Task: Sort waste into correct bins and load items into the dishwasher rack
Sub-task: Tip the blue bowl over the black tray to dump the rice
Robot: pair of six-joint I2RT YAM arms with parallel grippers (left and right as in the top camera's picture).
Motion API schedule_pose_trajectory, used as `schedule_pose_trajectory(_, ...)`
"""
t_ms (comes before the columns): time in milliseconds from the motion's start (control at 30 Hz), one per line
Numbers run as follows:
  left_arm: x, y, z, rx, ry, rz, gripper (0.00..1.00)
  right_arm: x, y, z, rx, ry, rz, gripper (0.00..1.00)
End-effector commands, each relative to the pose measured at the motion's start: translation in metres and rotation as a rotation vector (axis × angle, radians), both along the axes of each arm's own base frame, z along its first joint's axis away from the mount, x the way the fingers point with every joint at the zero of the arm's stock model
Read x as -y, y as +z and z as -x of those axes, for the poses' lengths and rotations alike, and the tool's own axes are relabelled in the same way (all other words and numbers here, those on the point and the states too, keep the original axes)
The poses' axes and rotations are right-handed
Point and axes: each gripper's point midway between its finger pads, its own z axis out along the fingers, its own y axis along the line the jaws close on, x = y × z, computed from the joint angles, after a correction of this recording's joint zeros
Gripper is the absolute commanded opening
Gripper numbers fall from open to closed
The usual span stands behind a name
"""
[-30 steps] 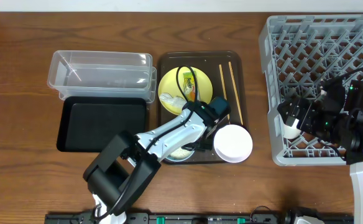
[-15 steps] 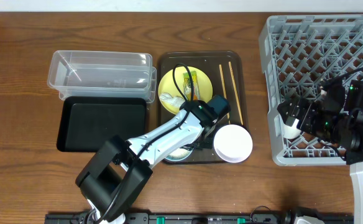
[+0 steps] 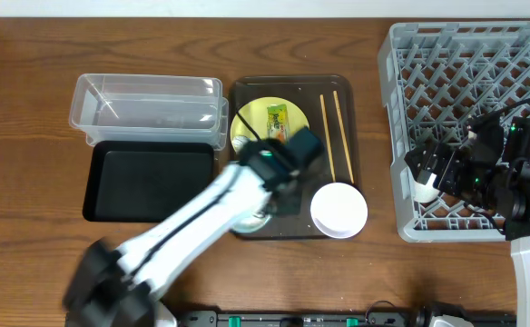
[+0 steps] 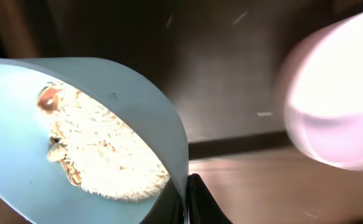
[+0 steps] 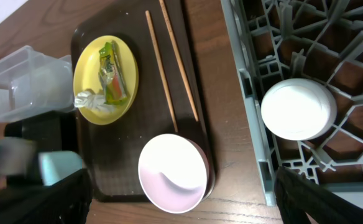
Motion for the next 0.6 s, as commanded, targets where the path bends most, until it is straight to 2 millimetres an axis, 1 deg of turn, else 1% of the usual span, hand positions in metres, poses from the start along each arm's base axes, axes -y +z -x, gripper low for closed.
schedule_pose_trajectory(0,-0.006,0.050,-0.009,0.060,-0.012,0.176,0.06,-0.003,0.007,-0.001,0.024,0.025,0.008,0.91)
schedule_pose_trajectory(133,-0.025,0.079,-0.016,0.036,-0.002,0.371,0.06,-0.003,0.007,-0.001,0.023,0.025,0.008,0.90)
schedule_pose_trajectory(233,-0.046,0.093,-0.024,0.009,0.012,0.517,0.06,-0.003,0.007,-0.001,0.023,0.025,0.008,0.91)
schedule_pose_trajectory(333,-0.069,0.102,-0.034,-0.006,0.026,0.668,0.06,-0.003,0.007,-0.001,0.022,0.025,0.008,0.91)
schedule_pose_trajectory(467,-0.098,0.112,-0.040,0.013,0.040,0.925,0.06,-0.003,0.007,-0.001,0.022,0.025,0.007,0.91)
schedule_pose_trajectory(567,-0.119,0.113,-0.043,0.057,0.073,1.072,0.06,-0.003,0.007,-0.001,0.022,0.025,0.007,0.91)
